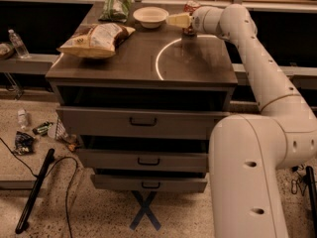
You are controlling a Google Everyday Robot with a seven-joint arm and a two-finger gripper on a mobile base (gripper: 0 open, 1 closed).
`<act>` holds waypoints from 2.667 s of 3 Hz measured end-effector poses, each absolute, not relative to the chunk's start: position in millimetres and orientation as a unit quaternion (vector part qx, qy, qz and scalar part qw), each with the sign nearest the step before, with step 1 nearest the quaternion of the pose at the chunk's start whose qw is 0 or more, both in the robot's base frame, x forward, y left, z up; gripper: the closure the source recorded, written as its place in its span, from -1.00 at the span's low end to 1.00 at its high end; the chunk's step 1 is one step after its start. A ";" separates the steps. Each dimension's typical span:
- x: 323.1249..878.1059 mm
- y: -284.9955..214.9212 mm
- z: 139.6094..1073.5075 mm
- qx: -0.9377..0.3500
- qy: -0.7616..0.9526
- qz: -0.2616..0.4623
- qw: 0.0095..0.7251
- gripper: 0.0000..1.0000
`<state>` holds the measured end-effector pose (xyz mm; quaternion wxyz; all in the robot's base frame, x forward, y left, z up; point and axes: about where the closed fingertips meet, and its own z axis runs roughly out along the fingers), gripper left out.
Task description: Move coke can near brown chip bag
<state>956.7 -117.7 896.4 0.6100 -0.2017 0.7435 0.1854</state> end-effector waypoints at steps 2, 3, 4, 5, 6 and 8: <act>964.0 -101.0 889.8 -0.212 0.730 0.218 0.612 0.45; 932.3 -79.9 917.4 -0.257 0.720 0.259 0.590 0.99; 898.6 -54.4 939.0 -0.289 0.713 0.300 0.563 1.00; 898.6 -54.4 939.0 -0.289 0.713 0.300 0.563 1.00; 897.1 -42.5 938.7 -0.288 0.712 0.302 0.565 1.00; 868.5 23.1 911.0 -0.305 0.704 0.327 0.551 1.00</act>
Offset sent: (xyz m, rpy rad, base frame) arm 0.0334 0.0081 -0.0089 0.0505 0.0006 0.0779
